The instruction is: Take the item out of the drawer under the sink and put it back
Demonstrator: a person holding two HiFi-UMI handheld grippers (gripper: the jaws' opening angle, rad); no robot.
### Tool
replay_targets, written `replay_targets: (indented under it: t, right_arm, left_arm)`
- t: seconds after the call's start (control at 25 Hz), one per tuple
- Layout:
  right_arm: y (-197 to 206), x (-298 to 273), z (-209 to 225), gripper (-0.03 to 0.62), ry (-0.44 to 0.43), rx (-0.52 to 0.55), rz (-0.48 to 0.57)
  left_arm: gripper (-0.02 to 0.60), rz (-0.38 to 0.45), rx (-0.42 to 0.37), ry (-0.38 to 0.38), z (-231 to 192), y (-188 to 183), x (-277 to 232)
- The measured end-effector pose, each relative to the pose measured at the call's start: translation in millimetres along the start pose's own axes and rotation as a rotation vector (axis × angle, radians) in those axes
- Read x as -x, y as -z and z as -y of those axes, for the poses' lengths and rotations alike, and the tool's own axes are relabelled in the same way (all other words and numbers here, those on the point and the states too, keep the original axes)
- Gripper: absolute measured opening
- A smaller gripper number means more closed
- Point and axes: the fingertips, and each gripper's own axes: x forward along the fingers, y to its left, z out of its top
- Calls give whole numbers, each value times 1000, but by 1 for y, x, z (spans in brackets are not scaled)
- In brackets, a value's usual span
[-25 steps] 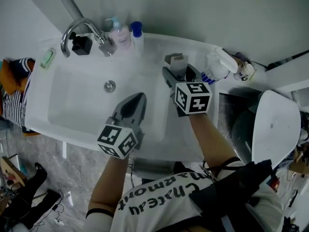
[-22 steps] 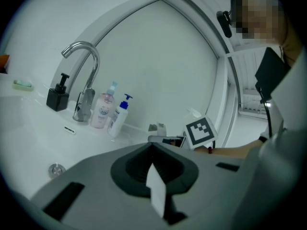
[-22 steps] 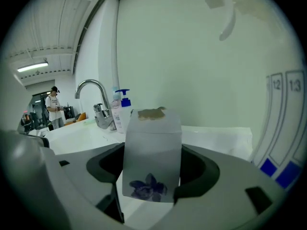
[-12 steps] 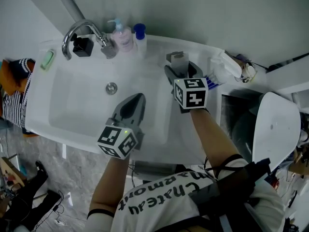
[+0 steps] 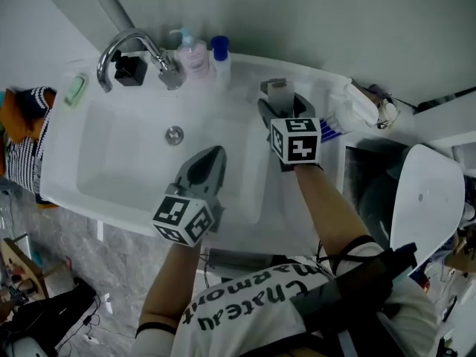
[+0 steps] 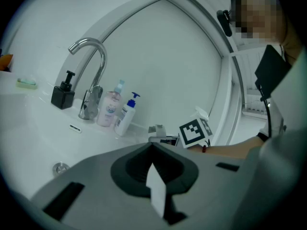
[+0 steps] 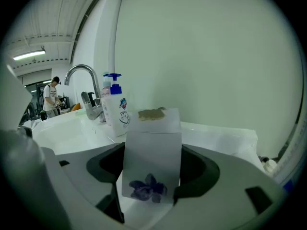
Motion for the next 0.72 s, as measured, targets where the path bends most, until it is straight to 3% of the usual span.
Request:
replay_targets:
  t: [0.72]
  right_arm:
    - [-4, -21, 7, 325, 9, -54, -19]
  left_arm:
    - [8, 0, 13, -25, -11, 3, -2]
